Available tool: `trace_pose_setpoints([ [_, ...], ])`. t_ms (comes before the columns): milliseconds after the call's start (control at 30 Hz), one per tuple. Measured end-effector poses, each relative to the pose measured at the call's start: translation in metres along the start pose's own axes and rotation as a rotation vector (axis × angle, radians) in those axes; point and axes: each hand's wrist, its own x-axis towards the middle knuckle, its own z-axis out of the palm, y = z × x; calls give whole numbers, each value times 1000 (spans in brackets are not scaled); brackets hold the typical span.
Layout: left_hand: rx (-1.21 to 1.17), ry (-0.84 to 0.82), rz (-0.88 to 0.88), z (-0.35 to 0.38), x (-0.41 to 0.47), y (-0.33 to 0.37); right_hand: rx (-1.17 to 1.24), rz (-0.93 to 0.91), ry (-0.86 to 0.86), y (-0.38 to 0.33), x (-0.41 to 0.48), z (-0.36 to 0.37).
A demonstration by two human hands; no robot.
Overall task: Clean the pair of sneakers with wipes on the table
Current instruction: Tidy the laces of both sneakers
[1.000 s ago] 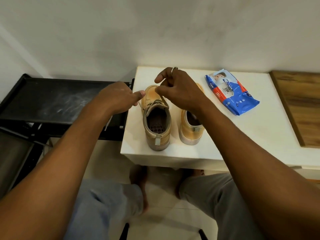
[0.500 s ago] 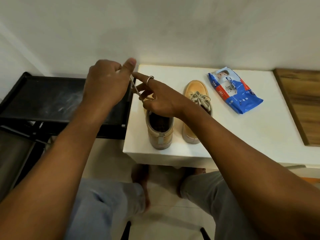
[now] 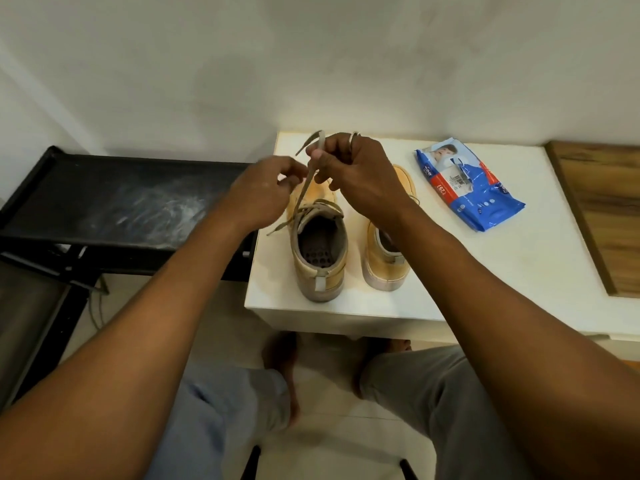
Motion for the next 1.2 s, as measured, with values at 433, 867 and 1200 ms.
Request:
trace_pose_setpoints([
  [433, 49, -318, 45, 2, 6, -13, -14, 10, 110, 11, 3, -7],
  [867, 55, -187, 128, 2, 6, -9, -80, -6, 66, 11, 1, -2],
  [1200, -212, -417, -215, -14, 2, 5, -112, 18, 19, 14, 1, -2],
])
